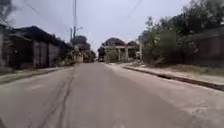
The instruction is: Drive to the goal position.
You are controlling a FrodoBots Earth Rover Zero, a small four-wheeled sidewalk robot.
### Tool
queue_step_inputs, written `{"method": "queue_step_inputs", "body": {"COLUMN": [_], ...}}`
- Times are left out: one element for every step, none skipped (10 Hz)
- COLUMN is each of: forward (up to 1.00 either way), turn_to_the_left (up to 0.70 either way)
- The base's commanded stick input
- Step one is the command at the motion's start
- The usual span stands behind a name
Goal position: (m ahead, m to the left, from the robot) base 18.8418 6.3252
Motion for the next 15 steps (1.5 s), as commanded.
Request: {"method": "queue_step_inputs", "body": {"forward": [1.00,1.00,1.00,1.00,1.00,1.00,1.00,1.00,1.00,1.00,1.00,1.00,1.00,1.00,1.00], "turn_to_the_left": [0.01,0.01,0.01,0.01,0.01,0.01,0.01,0.01,0.33,0.41,0.13,0.01,0.01,0.01,0.01]}}
